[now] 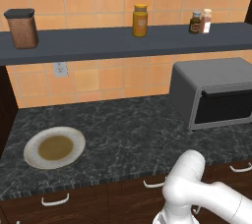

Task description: Pick up the kebab skewer and baguette bread, and place them inside the toaster oven. Close the toaster oven door and start by setting the timer.

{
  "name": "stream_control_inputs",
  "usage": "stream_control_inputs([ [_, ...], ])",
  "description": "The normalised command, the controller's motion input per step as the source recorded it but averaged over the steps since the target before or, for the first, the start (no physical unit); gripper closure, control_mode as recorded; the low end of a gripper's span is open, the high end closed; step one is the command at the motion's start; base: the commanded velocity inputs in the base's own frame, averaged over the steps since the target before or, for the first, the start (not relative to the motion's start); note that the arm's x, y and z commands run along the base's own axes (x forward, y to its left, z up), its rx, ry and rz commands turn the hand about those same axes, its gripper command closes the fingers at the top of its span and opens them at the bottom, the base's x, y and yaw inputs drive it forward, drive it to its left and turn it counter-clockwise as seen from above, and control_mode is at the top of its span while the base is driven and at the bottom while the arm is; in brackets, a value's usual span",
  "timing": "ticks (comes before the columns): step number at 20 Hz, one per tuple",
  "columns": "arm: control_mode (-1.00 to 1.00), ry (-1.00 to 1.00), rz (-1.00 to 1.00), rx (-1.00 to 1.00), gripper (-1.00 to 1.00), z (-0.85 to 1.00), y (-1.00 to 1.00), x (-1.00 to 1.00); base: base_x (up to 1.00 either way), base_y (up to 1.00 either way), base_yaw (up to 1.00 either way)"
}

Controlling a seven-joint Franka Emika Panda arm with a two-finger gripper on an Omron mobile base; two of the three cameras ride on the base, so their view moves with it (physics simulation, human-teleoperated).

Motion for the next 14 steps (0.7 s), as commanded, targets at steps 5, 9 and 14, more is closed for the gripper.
stream_control_inputs([
  [5, -1.00, 0.00, -0.02, -0.01, 1.00, 0.00, 0.02, 0.02, 0.00, 0.00, 0.00],
  [9, -1.00, 0.00, -0.05, -0.02, 1.00, 0.00, 0.04, 0.00, 0.00, 0.00, 0.00],
  [14, -1.00, 0.01, -0.04, -0.02, 1.00, 0.04, 0.10, 0.00, 0.00, 0.00, 0.00],
])
